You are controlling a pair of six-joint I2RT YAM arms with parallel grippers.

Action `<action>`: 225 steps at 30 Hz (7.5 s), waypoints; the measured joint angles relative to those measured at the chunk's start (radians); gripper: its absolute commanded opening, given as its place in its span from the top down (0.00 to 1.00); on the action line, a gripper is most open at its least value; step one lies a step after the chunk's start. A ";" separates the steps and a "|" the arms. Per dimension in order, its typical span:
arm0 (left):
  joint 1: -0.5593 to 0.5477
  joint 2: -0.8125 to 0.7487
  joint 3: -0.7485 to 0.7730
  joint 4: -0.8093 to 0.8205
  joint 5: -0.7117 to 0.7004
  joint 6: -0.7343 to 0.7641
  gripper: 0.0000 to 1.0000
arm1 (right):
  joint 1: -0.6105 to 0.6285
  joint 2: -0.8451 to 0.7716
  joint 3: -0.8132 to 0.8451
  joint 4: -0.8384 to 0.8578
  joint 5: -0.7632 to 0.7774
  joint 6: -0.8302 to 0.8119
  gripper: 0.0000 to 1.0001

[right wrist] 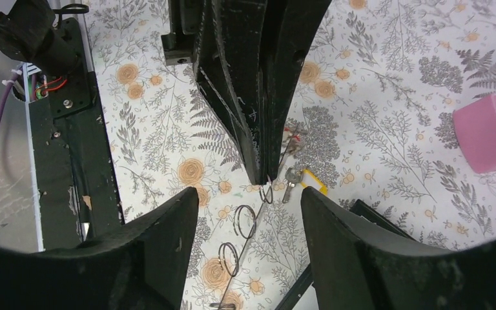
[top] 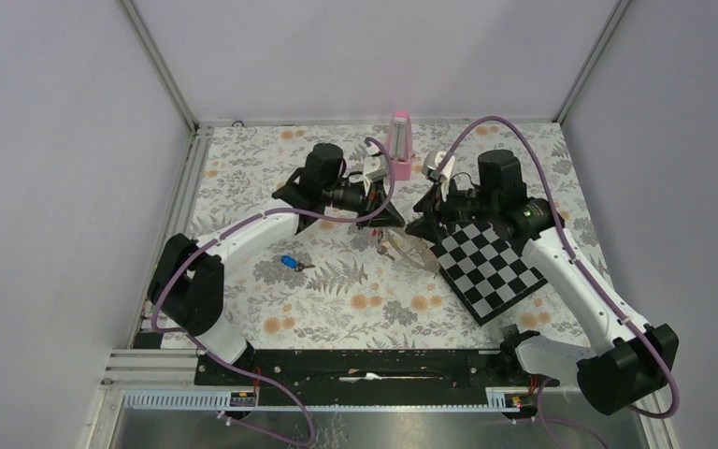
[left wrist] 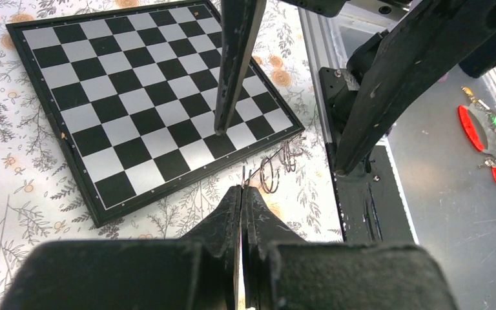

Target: Put the keys on the keyring

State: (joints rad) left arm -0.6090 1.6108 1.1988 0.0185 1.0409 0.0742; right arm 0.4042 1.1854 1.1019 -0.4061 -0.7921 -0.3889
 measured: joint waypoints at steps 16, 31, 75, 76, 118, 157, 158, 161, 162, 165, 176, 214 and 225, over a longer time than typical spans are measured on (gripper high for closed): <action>0.024 -0.002 -0.204 0.568 0.079 -0.455 1.00 | -0.028 -0.023 0.000 -0.003 0.005 -0.007 0.48; 0.024 -0.002 -0.287 0.859 0.064 -0.653 1.00 | -0.033 -0.016 -0.036 0.008 -0.131 -0.003 0.52; 0.024 -0.047 -0.182 0.311 -0.048 -0.305 1.00 | -0.041 -0.002 -0.156 -0.002 -0.028 -0.077 0.98; 0.024 -0.047 -0.182 0.307 -0.051 -0.300 1.00 | -0.041 -0.002 -0.156 -0.002 -0.026 -0.077 1.00; -0.106 0.064 0.194 -0.404 -0.518 0.046 1.00 | -0.030 0.013 -0.121 0.003 0.181 -0.033 1.00; -0.137 0.160 0.321 -0.500 -0.666 -0.023 1.00 | -0.019 0.025 -0.121 0.053 0.224 -0.017 1.00; -0.137 0.160 0.321 -0.500 -0.668 -0.021 1.00 | -0.019 0.025 -0.123 0.055 0.224 -0.017 1.00; -0.137 0.160 0.320 -0.500 -0.669 -0.017 1.00 | -0.019 0.022 -0.140 0.068 0.222 -0.018 1.00; -0.137 0.160 0.319 -0.500 -0.669 -0.014 1.00 | -0.019 0.019 -0.148 0.072 0.220 -0.019 0.97; -0.138 0.159 0.318 -0.503 -0.668 -0.014 1.00 | -0.019 0.012 -0.172 0.079 0.200 -0.020 0.89; -0.137 0.143 0.313 -0.512 -0.661 -0.046 1.00 | -0.019 -0.003 -0.204 0.101 0.152 -0.008 0.47; -0.108 0.076 0.257 -0.466 -0.497 -0.138 1.00 | -0.111 -0.009 -0.294 0.210 0.046 -0.002 0.39; -0.094 0.073 0.247 -0.464 -0.469 -0.158 1.00 | -0.111 0.008 -0.304 0.233 0.041 -0.027 0.51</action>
State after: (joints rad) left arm -0.7029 1.6836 1.4456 -0.4454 0.5720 -0.0837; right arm 0.2935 1.1938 0.7979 -0.1734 -0.7509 -0.4164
